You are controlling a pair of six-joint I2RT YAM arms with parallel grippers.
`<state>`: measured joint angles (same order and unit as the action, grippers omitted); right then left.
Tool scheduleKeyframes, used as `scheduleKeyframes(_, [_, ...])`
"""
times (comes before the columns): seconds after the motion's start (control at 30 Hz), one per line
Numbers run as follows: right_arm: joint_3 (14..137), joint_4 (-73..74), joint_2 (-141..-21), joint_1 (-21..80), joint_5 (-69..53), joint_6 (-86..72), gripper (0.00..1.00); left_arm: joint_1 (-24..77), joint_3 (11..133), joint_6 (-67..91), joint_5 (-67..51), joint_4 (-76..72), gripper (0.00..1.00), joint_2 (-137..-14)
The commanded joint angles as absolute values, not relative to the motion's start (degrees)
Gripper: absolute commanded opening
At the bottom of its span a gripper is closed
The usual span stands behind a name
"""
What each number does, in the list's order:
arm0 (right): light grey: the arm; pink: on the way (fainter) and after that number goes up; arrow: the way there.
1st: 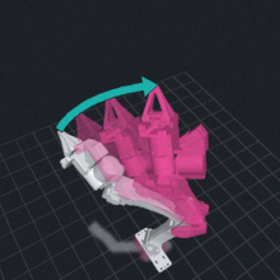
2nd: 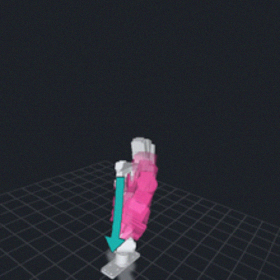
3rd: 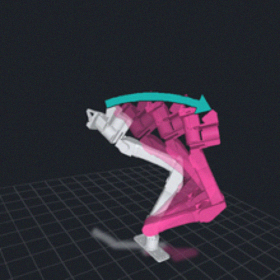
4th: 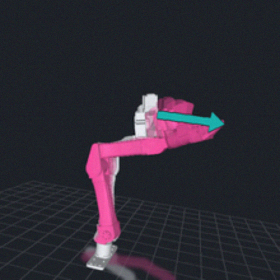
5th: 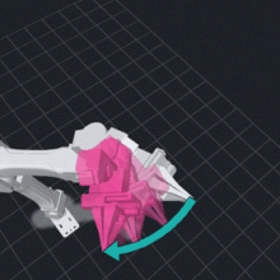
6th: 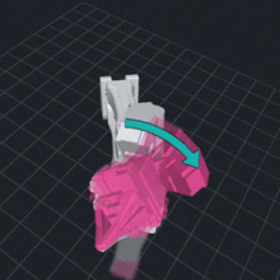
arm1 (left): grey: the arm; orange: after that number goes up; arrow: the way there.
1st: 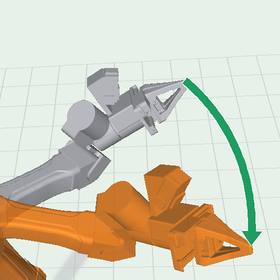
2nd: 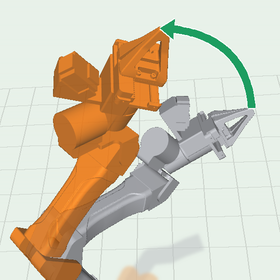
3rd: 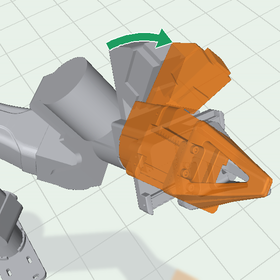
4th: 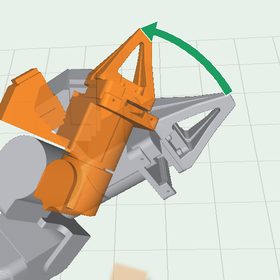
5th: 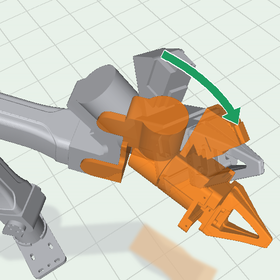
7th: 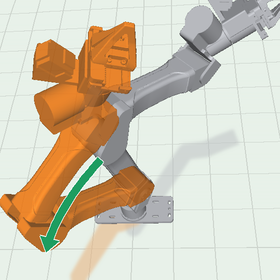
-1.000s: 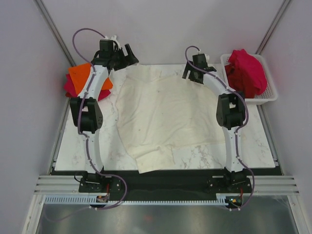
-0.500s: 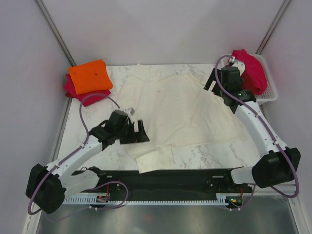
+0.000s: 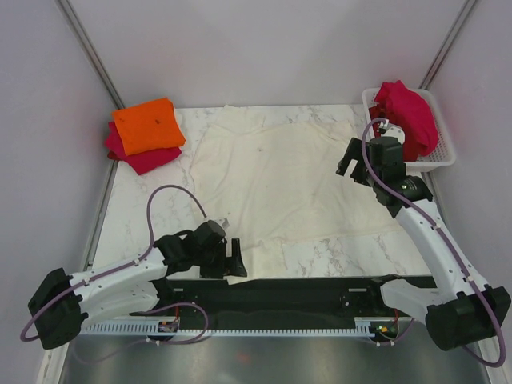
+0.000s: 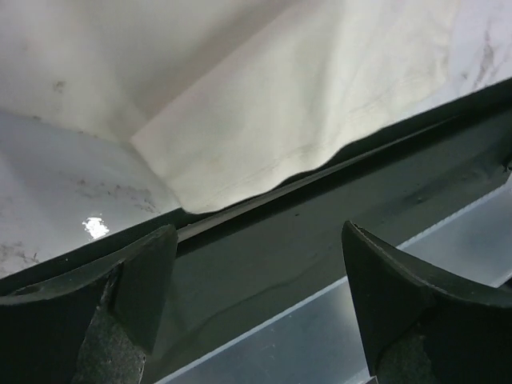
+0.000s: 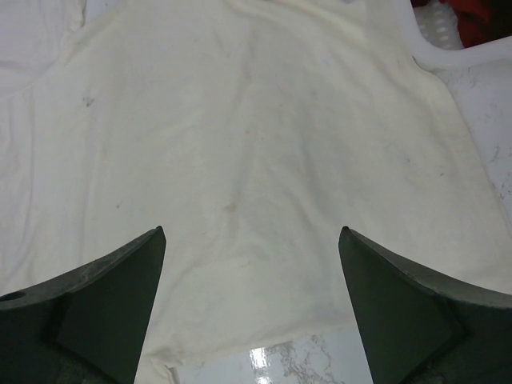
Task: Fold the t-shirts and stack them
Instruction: Fold the tshirt
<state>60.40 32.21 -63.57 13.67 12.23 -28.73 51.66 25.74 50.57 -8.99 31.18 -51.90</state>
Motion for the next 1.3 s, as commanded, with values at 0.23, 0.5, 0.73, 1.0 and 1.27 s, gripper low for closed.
scheduleKeyframes(0.23, [59.9,34.8,-61.5,13.7,11.4,-27.1,0.98,58.6,22.6,70.2,-0.4,31.2,0.88,-55.2])
scheduleKeyframes(0.5, [59.1,34.4,-61.5,13.7,10.8,-26.3,0.98,58.7,21.0,72.5,4.8,24.8,0.84,-60.0])
scheduleKeyframes(0.73, [57.4,33.8,-61.4,13.7,10.5,-25.2,0.98,58.7,22.6,72.2,7.0,18.4,0.68,-66.9])
scheduleKeyframes(1.0, [56.0,34.0,-60.8,13.8,11.2,-24.2,0.98,58.8,25.7,69.0,11.2,23.8,0.02,-63.4])
scheduleKeyframes(1.27, [51.1,36.5,-56.3,13.7,14.7,-30.7,0.98,57.5,31.7,70.0,18.1,49.8,0.02,-35.7])
